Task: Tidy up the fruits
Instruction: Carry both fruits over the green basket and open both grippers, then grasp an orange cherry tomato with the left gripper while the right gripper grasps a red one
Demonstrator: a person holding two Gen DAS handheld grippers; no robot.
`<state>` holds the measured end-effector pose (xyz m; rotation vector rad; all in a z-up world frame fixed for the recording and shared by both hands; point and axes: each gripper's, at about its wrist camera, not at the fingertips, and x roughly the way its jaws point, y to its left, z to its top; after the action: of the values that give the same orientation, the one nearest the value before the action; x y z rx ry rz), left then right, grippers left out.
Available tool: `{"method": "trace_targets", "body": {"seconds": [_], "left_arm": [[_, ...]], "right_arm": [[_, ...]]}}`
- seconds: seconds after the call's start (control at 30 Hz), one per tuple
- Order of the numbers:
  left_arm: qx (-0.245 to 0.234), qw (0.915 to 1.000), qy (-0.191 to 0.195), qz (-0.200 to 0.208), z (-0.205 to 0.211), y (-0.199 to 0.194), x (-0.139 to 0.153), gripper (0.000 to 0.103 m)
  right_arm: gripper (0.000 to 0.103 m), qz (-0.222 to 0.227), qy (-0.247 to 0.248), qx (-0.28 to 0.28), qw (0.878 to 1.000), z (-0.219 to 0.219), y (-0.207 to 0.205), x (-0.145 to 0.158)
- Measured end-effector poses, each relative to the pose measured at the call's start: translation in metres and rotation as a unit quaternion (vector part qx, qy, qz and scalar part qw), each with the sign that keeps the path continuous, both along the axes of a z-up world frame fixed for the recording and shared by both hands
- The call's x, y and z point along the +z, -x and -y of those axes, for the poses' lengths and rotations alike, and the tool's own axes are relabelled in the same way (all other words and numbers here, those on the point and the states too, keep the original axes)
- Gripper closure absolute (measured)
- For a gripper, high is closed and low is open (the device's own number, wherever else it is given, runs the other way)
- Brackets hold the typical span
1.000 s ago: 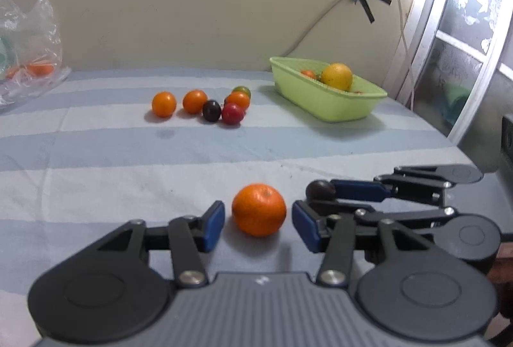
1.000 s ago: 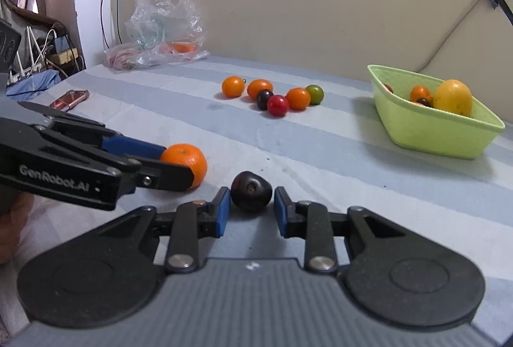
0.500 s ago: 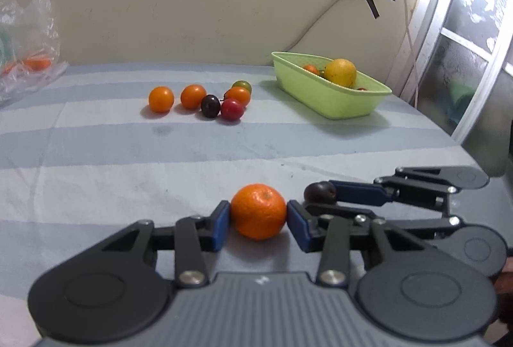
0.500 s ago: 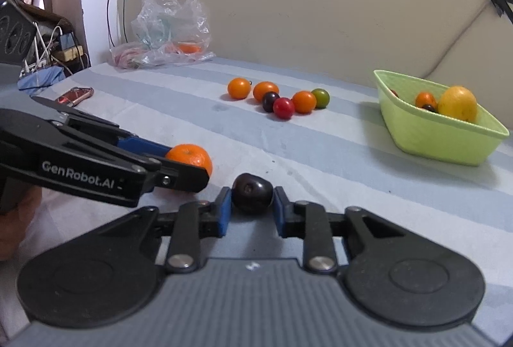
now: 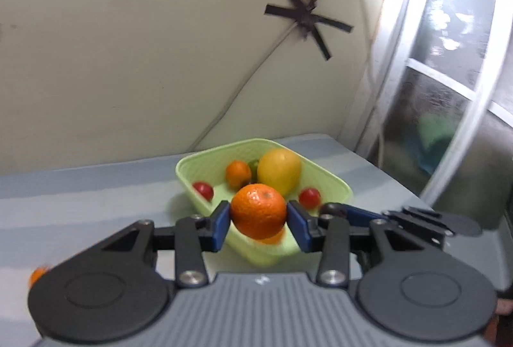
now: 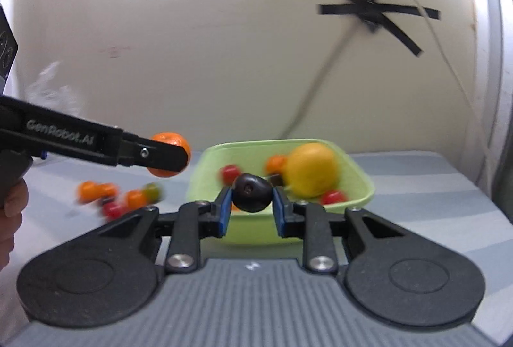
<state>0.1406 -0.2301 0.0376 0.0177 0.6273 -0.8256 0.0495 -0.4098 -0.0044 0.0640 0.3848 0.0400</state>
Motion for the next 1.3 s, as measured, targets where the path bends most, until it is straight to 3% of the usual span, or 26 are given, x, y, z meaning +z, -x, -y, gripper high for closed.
{"method": "trace_targets", "body": {"seconds": [0.2, 0.43, 0.57, 0.67, 0.77, 0.9, 1.03, 1.3], "left_arm": [[0.011, 0.999, -0.03, -0.031, 0.035, -0.047, -0.027, 0.064], [0.004, 0.9993, -0.023, -0.03, 0.036, -0.048, -0.03, 0.056], [0.02, 0.9994, 0.012, -0.024, 0.008, -0.046, -0.004, 0.055], [0.04, 0.9975, 0.056, -0.017, -0.039, -0.037, 0.018, 0.055], [0.082, 0.9946, 0.063, 0.002, -0.095, -0.024, 0.028, 0.055], [0.136, 0.99, 0.037, -0.007, -0.155, -0.014, 0.011, 0.055], [0.163, 0.985, 0.034, -0.047, -0.189, -0.013, -0.02, 0.055], [0.128, 0.9901, 0.018, -0.055, -0.184, -0.022, -0.049, 0.047]], "right_arm": [[0.072, -0.016, 0.001, -0.023, 1.0, 0.017, -0.033, -0.013], [0.061, -0.003, 0.008, -0.023, 1.0, 0.013, -0.036, -0.016], [0.06, 0.014, -0.002, -0.025, 1.0, 0.013, -0.029, -0.01], [0.06, 0.036, -0.014, -0.013, 0.999, 0.008, -0.018, 0.001], [0.06, 0.048, -0.025, 0.022, 0.998, -0.004, -0.008, 0.012], [0.061, 0.03, -0.048, 0.092, 0.994, -0.036, -0.002, 0.015], [0.061, -0.014, -0.051, 0.146, 0.988, -0.075, -0.01, 0.004], [0.061, -0.067, -0.013, 0.171, 0.983, -0.12, -0.033, -0.016]]}}
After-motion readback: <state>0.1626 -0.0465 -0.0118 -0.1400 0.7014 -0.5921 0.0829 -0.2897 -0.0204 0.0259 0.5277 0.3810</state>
